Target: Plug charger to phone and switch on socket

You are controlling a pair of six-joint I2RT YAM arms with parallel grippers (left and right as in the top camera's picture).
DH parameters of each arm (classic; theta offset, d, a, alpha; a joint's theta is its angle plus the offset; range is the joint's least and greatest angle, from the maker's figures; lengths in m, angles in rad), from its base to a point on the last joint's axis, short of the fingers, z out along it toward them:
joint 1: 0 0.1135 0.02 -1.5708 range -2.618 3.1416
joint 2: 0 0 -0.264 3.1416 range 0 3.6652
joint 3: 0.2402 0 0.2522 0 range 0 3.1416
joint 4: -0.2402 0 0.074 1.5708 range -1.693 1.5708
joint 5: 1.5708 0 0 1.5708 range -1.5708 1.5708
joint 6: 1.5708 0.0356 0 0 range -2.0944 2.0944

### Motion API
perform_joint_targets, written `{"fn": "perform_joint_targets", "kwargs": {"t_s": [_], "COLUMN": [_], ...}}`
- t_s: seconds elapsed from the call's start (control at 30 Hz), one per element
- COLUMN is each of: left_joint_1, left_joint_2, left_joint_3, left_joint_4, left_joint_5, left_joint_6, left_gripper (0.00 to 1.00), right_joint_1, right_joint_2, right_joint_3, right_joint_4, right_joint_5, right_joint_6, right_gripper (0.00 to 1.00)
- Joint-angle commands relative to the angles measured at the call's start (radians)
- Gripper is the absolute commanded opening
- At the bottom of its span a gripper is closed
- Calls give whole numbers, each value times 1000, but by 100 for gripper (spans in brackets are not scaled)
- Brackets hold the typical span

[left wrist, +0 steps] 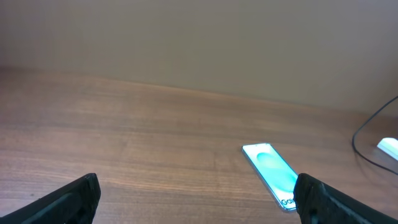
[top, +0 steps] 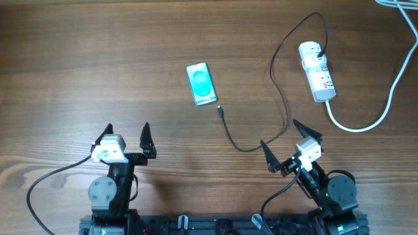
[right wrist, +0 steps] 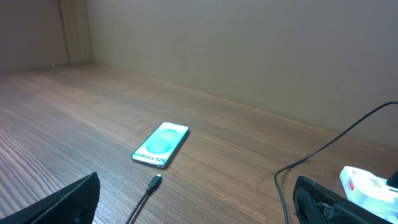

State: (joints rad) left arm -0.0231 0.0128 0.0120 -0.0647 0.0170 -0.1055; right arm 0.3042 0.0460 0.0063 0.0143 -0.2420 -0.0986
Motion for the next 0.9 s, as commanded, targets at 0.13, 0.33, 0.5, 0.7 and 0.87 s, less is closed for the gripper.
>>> {"fn": "perform_joint_targets", "kwargs": {"t_s": [0.13,0.33,0.5,0.7,0.87], "left_joint_1": [8,8,8,8,8], "left_joint_2": [-6,114,470,954,1225], "left_joint_3": [63,422,924,1519,1729], "left_joint_4": [111,-159,-514,-1018,-1240], "left_joint_5": [151,158,213,219,224], "left_joint_6": [-120,-168,-160,-108,-113], "left_gripper": [100,100,100,100,100], "right_joint_1": [2,2,2,2,2], "right_joint_2": [5,5,5,5,5], "right_joint_3": [-1,-1,-1,-1,-1], "right_joint_4": [4,4,4,4,4], "right_joint_5": [9,9,9,9,9], "right_joint_6": [-6,-7,-7,-7,-7], "right_gripper": [100,100,100,100,100]}}
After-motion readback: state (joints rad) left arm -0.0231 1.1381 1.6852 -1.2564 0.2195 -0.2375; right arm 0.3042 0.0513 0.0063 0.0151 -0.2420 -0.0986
